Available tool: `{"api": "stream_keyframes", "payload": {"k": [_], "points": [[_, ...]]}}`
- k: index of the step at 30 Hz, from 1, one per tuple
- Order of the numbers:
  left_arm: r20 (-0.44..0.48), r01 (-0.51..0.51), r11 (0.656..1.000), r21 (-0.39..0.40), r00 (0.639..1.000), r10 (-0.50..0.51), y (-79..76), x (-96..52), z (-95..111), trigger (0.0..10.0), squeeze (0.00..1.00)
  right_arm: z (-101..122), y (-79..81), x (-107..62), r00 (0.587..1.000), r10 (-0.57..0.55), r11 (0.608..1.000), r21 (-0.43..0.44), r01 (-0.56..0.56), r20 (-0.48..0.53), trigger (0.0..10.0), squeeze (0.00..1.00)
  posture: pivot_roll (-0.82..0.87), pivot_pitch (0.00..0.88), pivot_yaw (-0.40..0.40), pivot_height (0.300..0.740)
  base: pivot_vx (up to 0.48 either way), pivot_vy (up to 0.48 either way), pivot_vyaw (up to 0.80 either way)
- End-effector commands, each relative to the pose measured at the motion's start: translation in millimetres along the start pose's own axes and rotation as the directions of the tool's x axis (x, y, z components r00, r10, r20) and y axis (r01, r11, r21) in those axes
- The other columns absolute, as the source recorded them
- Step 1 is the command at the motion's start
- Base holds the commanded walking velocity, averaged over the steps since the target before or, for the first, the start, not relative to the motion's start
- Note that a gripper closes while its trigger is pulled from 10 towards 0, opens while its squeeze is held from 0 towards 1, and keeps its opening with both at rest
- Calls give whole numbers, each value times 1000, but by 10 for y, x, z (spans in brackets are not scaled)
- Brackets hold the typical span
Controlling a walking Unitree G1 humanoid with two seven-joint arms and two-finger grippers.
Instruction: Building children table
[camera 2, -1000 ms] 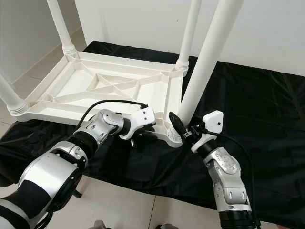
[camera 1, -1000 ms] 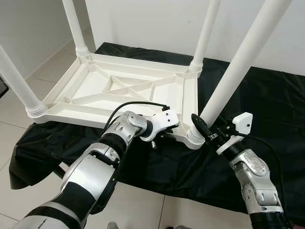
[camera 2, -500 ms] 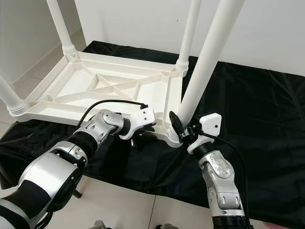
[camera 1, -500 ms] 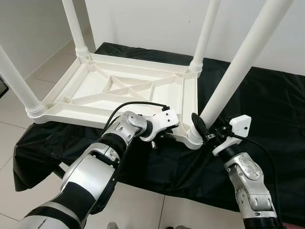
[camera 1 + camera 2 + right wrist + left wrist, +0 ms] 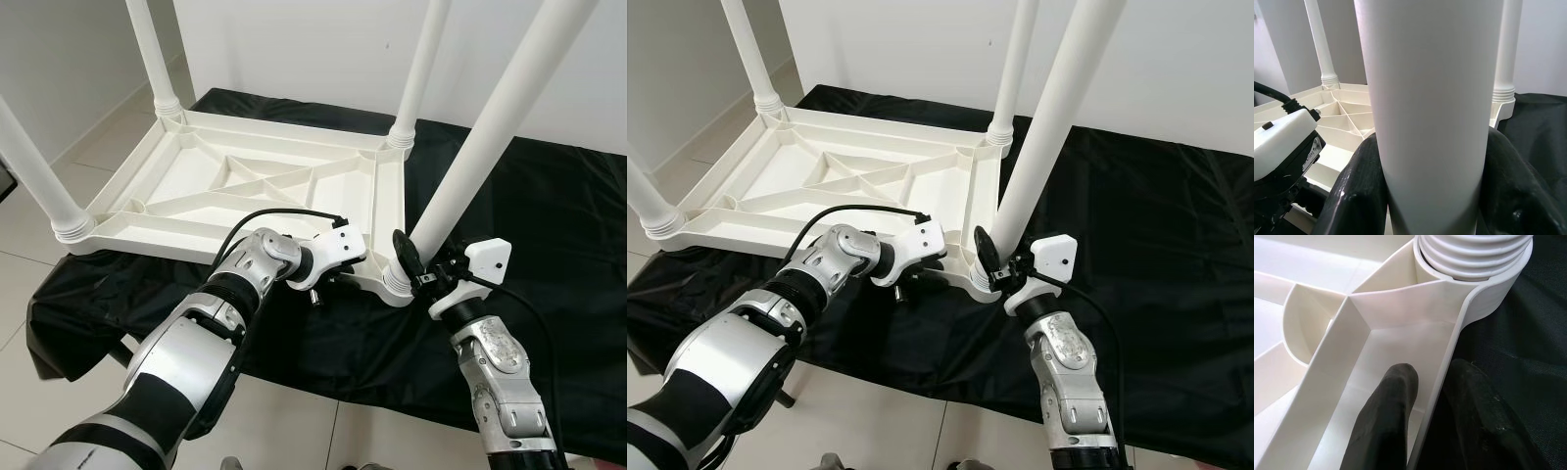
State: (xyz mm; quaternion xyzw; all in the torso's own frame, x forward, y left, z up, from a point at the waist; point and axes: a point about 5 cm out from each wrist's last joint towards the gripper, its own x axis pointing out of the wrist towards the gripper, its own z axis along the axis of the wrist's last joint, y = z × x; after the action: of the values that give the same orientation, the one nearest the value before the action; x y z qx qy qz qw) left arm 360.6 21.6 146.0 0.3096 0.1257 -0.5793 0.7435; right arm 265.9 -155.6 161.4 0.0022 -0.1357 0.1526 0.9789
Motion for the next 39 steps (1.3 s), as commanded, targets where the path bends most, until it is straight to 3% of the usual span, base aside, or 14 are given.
{"api": "stream_keyframes", "payload": {"k": [1,2,3,4,5,10,11,12,21,39], "points": [[28,-62,998,15,998,62,92,-25,122,10000,0,-271,83,-76,990,14,999,41,-8,-144,10000,0,-76,55,12,740,0,0,0],[28,-62,998,15,998,62,92,-25,122,10000,0,-271,83,-76,990,14,999,41,-8,-144,10000,0,-76,55,12,740,0,0,0],[30,-63,998,9,998,62,93,-25,125,10000,525,-273,80,-77,989,12,999,47,-5,-145,10000,0,-75,56,11,740,0,0,0],[30,-63,998,9,998,62,93,-25,125,10000,525,-273,80,-77,989,12,999,47,-5,-145,10000,0,-75,56,11,740,0,0,0],[32,-63,998,5,998,63,95,-25,127,10000,1000,-272,78,-78,989,12,999,47,-5,-145,10000,0,-75,56,11,740,0,0,0],[28,-71,997,3,997,71,103,-30,122,10000,1000,-272,85,-79,989,9,999,44,-2,-146,10000,0,-73,58,10,740,0,0,0],[26,-69,998,9,997,69,101,-30,121,10000,682,-272,85,-79,989,8,999,44,-2,-146,10000,0,-72,59,9,740,0,0,0],[25,-67,998,12,997,66,99,-31,119,10000,0,-272,84,-78,989,8,999,44,-2,-146,10000,0,-72,59,10,740,0,0,0],[28,-68,998,3,997,68,104,-40,109,10000,0,-275,74,-74,989,4,999,41,3,-148,10000,0,-72,64,11,740,0,0,0],[157,-135,970,-202,973,168,110,-44,67,10000,0,-285,53,-77,988,-3,1000,30,7,-153,10000,0,-76,70,10,740,0,0,0]]}}
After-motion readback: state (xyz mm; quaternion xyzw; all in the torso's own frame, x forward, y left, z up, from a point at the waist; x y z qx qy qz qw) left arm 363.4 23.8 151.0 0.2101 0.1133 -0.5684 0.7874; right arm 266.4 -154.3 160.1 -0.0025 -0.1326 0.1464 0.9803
